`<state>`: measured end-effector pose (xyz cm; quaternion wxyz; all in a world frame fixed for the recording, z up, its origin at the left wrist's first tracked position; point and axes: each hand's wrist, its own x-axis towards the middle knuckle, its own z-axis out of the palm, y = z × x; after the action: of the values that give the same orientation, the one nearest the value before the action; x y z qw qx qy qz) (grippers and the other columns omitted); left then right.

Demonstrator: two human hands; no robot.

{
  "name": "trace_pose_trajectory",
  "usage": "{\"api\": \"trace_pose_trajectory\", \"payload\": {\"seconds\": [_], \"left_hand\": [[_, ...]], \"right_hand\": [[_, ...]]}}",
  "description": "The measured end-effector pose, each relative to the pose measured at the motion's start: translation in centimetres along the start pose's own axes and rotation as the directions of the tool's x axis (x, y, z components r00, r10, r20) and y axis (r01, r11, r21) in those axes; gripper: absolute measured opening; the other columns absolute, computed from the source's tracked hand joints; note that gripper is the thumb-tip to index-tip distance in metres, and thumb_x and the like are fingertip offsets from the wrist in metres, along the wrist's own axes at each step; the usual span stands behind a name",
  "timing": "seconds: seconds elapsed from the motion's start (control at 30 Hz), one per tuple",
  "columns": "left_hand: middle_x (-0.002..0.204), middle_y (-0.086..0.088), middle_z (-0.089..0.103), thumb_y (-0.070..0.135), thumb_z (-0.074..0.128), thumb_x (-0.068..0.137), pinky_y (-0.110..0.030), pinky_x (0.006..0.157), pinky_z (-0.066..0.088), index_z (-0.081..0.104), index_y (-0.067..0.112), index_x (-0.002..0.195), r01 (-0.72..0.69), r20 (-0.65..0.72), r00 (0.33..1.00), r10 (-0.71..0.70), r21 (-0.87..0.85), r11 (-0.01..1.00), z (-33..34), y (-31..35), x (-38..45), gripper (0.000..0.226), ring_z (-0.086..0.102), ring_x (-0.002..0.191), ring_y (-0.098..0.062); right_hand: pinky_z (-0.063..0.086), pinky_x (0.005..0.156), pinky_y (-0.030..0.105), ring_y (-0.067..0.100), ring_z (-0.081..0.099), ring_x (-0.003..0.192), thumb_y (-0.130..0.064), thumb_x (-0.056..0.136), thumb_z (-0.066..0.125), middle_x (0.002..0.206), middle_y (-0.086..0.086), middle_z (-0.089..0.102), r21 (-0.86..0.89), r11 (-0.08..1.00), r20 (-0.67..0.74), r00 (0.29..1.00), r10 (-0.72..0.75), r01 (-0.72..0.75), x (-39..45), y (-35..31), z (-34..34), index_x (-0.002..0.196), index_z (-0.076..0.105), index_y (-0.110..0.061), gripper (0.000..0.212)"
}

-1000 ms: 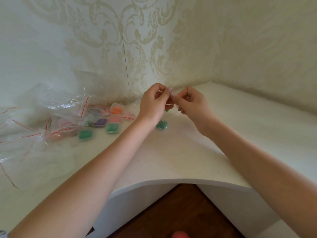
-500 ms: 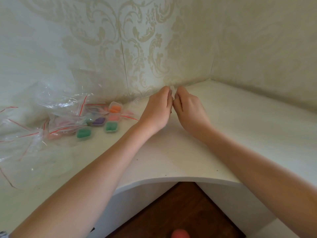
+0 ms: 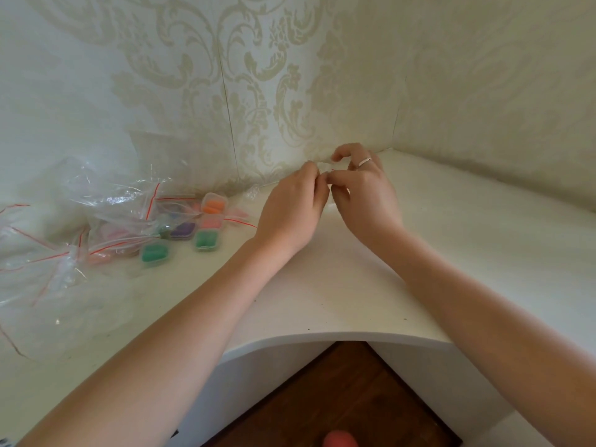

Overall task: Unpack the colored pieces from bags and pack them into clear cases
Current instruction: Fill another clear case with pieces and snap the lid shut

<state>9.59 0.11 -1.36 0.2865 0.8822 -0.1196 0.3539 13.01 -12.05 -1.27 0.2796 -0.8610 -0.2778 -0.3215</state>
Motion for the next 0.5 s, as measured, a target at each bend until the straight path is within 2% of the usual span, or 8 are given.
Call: {"api": "trace_pose_trajectory", "payload": {"seconds": [0.07,0.1,0.13,0.2,0.3,0.37,0.43,0.5], "left_hand": [[0.060,0.011,0.034,0.015,0.042,0.099,-0.030,0.055,0.019,0.036,0.014,0.080,-0.076,0.035,0.997,0.076,-0.010,0.997,-0.01,0.64,-0.19,0.020,0.038,0.059,-0.023],[0.061,0.011,0.036,0.014,0.041,0.099,-0.030,0.056,0.022,0.037,0.016,0.082,-0.103,0.054,0.993,0.104,-0.020,0.994,0.05,0.84,-0.29,0.018,0.041,0.059,-0.023],[0.062,0.009,0.040,0.015,0.041,0.099,-0.032,0.056,0.027,0.039,0.016,0.082,-0.117,0.065,0.991,0.119,-0.035,0.992,0.13,0.93,-0.32,0.017,0.046,0.060,-0.024],[0.067,-0.001,0.051,0.016,0.041,0.099,-0.036,0.055,0.037,0.047,0.009,0.086,-0.128,0.063,0.989,0.131,-0.045,0.991,0.26,0.73,-0.29,0.016,0.054,0.063,-0.028],[0.068,-0.009,0.056,0.016,0.043,0.098,-0.041,0.055,0.041,0.050,0.002,0.089,-0.149,0.034,0.988,0.150,-0.037,0.988,0.22,0.42,-0.19,0.018,0.057,0.062,-0.031],[0.066,-0.010,0.058,0.018,0.043,0.099,-0.045,0.055,0.043,0.050,0.004,0.088,-0.164,0.052,0.985,0.167,-0.062,0.985,0.27,0.59,-0.27,0.020,0.057,0.059,-0.030],[0.063,-0.008,0.058,0.023,0.040,0.100,-0.046,0.055,0.047,0.049,0.009,0.087,-0.111,0.040,0.992,0.117,-0.121,0.986,0.15,0.96,-0.49,0.021,0.058,0.057,-0.027],[0.063,-0.006,0.057,0.026,0.040,0.100,-0.045,0.053,0.050,0.046,0.011,0.086,0.041,-0.041,0.998,-0.052,-0.224,0.974,-0.21,0.90,-0.19,0.022,0.059,0.052,-0.022]], "right_hand": [[0.034,0.061,0.028,0.017,0.047,0.102,-0.006,0.088,0.047,0.125,0.000,0.053,-0.039,0.996,0.064,0.994,0.083,-0.081,-0.03,-0.08,-0.15,0.083,0.069,-0.010,0.022],[0.035,0.061,0.029,0.021,0.050,0.103,-0.009,0.089,0.044,0.121,0.000,0.055,-0.059,0.992,0.097,0.988,0.119,-0.113,-0.05,-0.24,-0.19,0.087,0.067,-0.010,0.024],[0.036,0.061,0.030,0.024,0.052,0.098,-0.011,0.090,0.041,0.112,0.001,0.058,-0.073,0.986,0.126,0.980,0.156,-0.148,-0.06,-0.45,-0.25,0.089,0.066,-0.012,0.024],[0.032,0.056,0.030,0.024,0.050,0.077,-0.013,0.089,0.040,0.084,0.000,0.054,-0.063,0.971,0.164,0.958,0.236,-0.229,0.02,-0.74,-0.44,0.080,0.058,-0.015,0.020],[0.026,0.047,0.027,0.013,0.038,0.051,-0.008,0.084,0.046,0.058,-0.006,0.043,0.144,0.914,0.178,0.919,0.353,-0.379,0.21,-0.72,-0.47,0.060,0.044,-0.019,0.027],[0.032,0.044,0.020,0.005,0.040,0.044,0.002,0.080,0.048,0.049,-0.010,0.047,0.346,0.835,0.162,0.904,0.395,-0.427,0.33,-0.77,-0.66,0.053,0.047,-0.022,0.036],[0.046,0.049,0.013,0.004,0.055,0.051,0.008,0.079,0.051,0.056,-0.007,0.061,0.535,0.728,0.177,0.899,0.400,-0.429,0.47,-0.71,-0.85,0.062,0.063,-0.018,0.033],[0.056,0.064,0.020,0.012,0.067,0.067,0.011,0.084,0.050,0.083,0.004,0.070,0.692,0.561,0.223,0.874,0.432,-0.454,0.86,-0.17,-0.75,0.089,0.072,-0.016,0.035]]}}
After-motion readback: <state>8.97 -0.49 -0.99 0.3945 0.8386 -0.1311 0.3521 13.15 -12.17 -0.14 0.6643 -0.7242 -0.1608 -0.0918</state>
